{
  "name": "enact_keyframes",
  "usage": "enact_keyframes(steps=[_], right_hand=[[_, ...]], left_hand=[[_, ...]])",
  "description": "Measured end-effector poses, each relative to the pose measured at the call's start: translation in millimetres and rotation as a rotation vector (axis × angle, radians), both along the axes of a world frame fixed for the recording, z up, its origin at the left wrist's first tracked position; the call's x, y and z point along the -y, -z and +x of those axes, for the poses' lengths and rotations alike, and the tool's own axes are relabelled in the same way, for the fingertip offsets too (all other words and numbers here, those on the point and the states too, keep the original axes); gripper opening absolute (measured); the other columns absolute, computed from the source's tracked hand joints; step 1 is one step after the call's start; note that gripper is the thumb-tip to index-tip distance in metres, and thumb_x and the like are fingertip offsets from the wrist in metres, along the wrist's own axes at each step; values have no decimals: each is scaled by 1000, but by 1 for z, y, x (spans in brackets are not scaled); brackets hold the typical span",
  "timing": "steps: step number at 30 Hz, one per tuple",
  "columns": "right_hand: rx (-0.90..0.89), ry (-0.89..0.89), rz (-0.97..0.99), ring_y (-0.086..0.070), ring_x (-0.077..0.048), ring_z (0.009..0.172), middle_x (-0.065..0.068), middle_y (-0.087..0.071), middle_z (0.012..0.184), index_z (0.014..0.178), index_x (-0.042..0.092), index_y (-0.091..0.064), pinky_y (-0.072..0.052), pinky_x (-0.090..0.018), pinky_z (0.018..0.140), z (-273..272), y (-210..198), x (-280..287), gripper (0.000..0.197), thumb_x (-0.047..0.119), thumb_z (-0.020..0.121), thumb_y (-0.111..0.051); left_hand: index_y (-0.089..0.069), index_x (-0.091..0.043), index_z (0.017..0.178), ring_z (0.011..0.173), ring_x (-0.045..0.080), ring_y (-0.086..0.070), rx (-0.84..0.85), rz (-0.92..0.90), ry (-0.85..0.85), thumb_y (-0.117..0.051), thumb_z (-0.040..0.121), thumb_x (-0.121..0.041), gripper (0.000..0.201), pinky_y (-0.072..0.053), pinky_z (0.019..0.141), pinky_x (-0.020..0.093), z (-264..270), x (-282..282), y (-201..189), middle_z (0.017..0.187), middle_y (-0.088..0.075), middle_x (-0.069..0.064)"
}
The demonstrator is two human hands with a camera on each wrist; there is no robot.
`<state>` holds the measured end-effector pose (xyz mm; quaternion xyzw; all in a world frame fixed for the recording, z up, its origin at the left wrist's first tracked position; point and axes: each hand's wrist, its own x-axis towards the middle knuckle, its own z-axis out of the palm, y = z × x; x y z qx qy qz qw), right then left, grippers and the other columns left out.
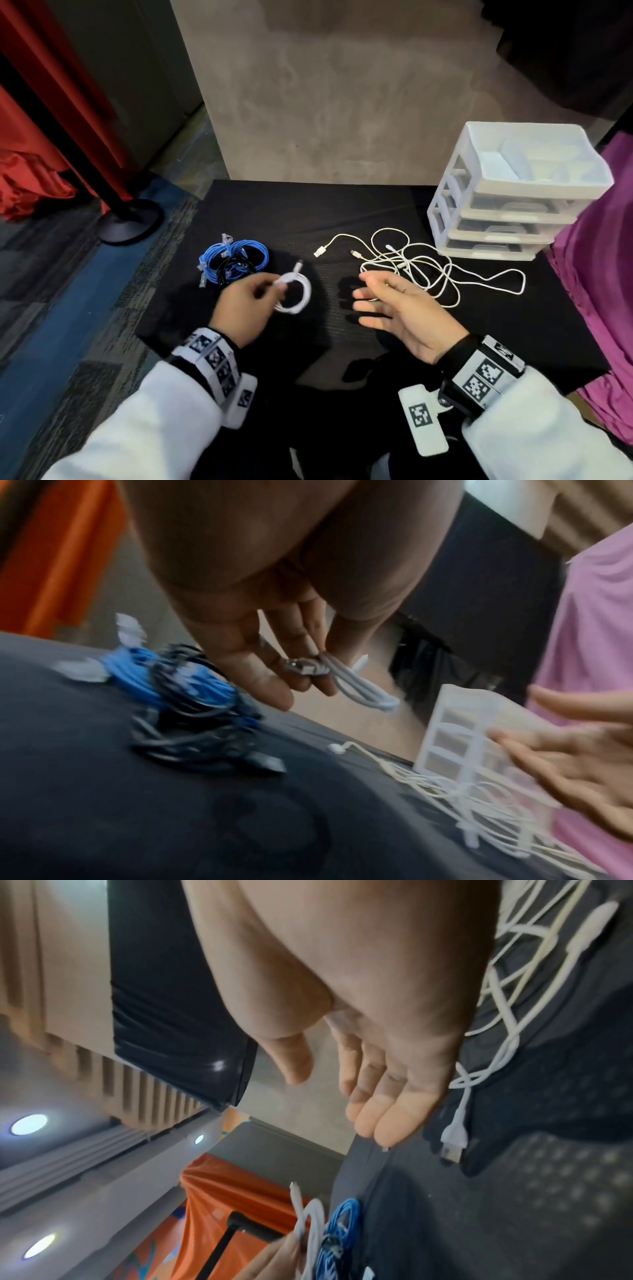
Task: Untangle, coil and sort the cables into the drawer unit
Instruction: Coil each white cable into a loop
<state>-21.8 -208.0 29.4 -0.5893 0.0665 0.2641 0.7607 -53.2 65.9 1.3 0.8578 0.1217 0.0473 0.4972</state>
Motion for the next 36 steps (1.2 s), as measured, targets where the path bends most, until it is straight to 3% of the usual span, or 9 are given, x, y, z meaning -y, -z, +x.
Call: enact_keyframes(steps=[3, 10, 17, 20, 24, 26, 30, 33, 36], right_hand=[[-54, 115, -71, -70, -20, 87, -10, -72, 103, 122, 9, -68, -57, -38, 83, 13, 12, 16, 25, 24, 102, -64], [-15, 157, -169, -65, -14, 73, -7, -69, 90, 114, 8, -67, -52, -30, 68, 18, 25, 29, 17, 21, 104, -61], [408, -2, -743, -65, -15, 76, 1, -71, 86, 89, 24, -71, -49, -27, 76, 24, 43, 48, 9, 22, 98, -69], [530, -99, -867, -67, -14, 84, 7, -73, 92, 96, 29, -75, -44, -19, 78, 25, 45, 42, 13, 17, 97, -71], [656, -238, -1041, -62, -18, 88, 1, -63, 98, 120, 29, -76, -42, -24, 82, 34, 59, 25, 26, 17, 97, -70], [609, -309, -1131, -62, -20, 91, 2, -55, 96, 121, 33, -74, -46, -28, 86, 39, 67, 18, 28, 21, 95, -72], [596, -283, -1178, -58, -21, 89, 6, -47, 93, 95, 32, -69, -49, -33, 82, 39, 74, 11, 10, 26, 90, -76], [856, -215, -1091, -53, -20, 93, 5, -52, 96, 91, 26, -72, -48, -33, 83, 27, 70, 6, 10, 22, 86, -80], [1042, -278, -973, -53, -21, 103, 6, -60, 108, 95, 20, -70, -48, -34, 91, 15, 55, 1, 6, 22, 92, -65]], left_hand=[[-74, -34, 93, 78, -1, -68, -92, 190, -114, -68, 94, -41, 9, -51, 77, 27, 14, -46, 3, 79, -75, -17], [-70, -33, 116, 95, 13, -67, -214, 397, -154, -72, 88, -50, 33, -53, 87, 32, 28, -74, 24, 93, -69, -16], [-72, -34, 116, 95, 11, -66, -204, 464, -141, -69, 89, -51, 32, -53, 83, 29, 24, -64, 14, 98, -71, -13], [-71, -36, 115, 96, 14, -67, -229, 550, -141, -67, 90, -54, 31, -54, 81, 31, 19, -59, 5, 94, -69, -16], [-71, -31, 115, 100, 22, -67, -99, 692, -172, -64, 92, -52, 32, -53, 77, 34, 14, -34, -11, 121, -63, -6], [-73, -32, 112, 97, 17, -67, 27, 642, -114, -65, 91, -51, 29, -55, 78, 33, 10, -12, -11, 120, -61, -10], [-73, -32, 106, 94, 8, -66, 160, 498, 109, -62, 92, -49, 24, -54, 87, 31, 7, 37, -4, 103, -65, -15], [-70, -28, 116, 102, 9, -65, 190, 366, 314, -54, 95, -47, 32, -51, 94, 31, 8, 73, 3, 108, -67, -11], [-60, -29, 121, 99, 18, -66, 72, 326, 440, -44, 98, -44, 32, -52, 90, 38, 13, 97, 9, 105, -71, -3]])
